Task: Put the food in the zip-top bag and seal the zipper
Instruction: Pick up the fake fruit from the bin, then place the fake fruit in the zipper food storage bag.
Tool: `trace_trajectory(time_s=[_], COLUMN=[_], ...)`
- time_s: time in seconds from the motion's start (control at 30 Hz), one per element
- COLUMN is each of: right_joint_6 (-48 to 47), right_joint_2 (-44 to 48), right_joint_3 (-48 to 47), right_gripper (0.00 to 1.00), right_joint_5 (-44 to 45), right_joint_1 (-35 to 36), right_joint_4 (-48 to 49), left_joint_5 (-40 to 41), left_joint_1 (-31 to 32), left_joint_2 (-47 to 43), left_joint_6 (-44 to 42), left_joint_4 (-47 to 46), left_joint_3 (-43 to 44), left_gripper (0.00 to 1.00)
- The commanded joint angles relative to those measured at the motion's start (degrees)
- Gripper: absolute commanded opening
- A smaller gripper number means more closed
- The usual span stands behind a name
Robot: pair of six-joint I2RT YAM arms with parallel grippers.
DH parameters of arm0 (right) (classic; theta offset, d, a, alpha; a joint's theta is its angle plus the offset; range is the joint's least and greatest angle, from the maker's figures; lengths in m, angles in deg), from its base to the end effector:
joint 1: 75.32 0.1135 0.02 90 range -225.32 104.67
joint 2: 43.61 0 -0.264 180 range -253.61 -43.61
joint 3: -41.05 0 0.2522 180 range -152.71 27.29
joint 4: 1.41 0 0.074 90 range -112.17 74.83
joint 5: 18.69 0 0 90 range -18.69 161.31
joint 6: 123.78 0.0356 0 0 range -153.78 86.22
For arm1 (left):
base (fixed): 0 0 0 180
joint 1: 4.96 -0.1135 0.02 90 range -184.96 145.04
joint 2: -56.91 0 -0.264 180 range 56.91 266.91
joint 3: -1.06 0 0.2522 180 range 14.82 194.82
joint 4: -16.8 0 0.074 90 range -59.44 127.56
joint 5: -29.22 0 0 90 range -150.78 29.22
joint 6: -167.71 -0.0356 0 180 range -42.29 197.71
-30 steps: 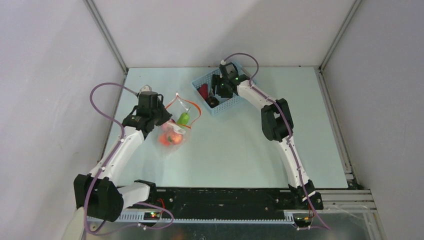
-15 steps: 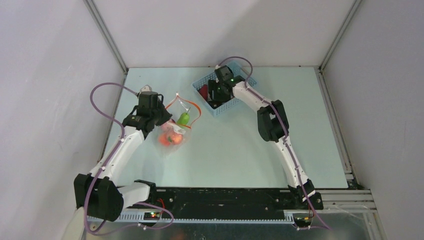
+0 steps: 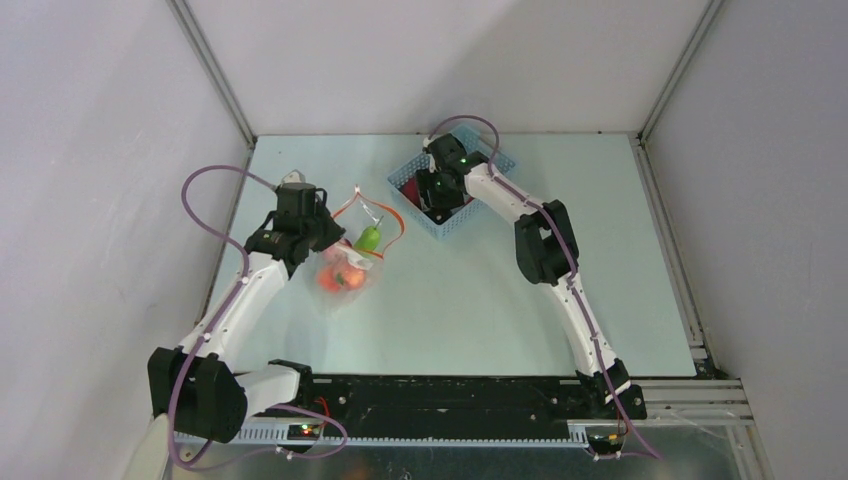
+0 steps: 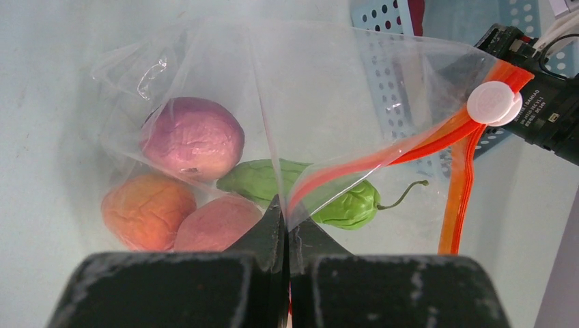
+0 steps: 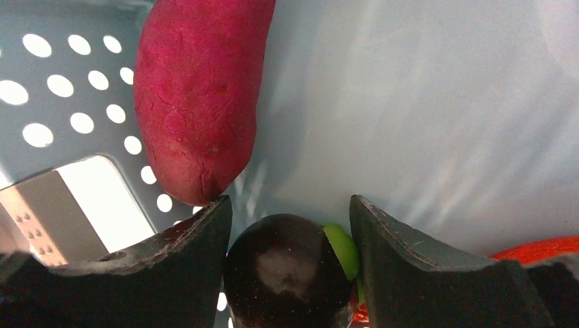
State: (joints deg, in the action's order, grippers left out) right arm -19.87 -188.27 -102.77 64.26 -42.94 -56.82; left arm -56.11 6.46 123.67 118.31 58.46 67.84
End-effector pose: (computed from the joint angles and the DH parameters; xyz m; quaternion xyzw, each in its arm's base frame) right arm 0.4607 0.2973 0.1716 -0.1709 0.9399 0.1680 0.2433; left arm 0.2455 -0.0466 0.2834 -0.2458 0.8779 -0.1461 0.3841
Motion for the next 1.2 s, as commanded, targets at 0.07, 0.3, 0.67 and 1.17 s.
trace_trajectory(time_s=[0.07, 0.3, 0.67, 1.17], right_joint_6=[-0.81, 1.96, 6.08, -2.12], right_joint_2=[1.01, 6.78, 30.26, 40.21], right_joint_3=[1.3, 5.22, 28.02, 36.57], right_gripper=[0.6, 0.28, 0.15, 0.23], right_joint_5=[-2.44, -1.69, -1.04, -14.24], right_joint_1=[0.81, 0.32, -1.06, 13.58], right_joint_4=[-3.4, 1.47, 24.62, 34.15], left_joint_5=[-1.86, -2.36, -3.66, -5.3], left_joint_1=[-0.52, -0.52, -0.44, -0.52], left_joint_2=[-0.04, -0.22, -0.13, -0.04], left_joint_6=[0.36, 0.31, 0.34, 0.87], left_joint_4=[-1.68, -1.73, -2.17, -2.08], left_joint_3=[0.03, 0.0, 0.1, 0.18], left_gripper=[0.0, 0.0, 0.0, 0.0])
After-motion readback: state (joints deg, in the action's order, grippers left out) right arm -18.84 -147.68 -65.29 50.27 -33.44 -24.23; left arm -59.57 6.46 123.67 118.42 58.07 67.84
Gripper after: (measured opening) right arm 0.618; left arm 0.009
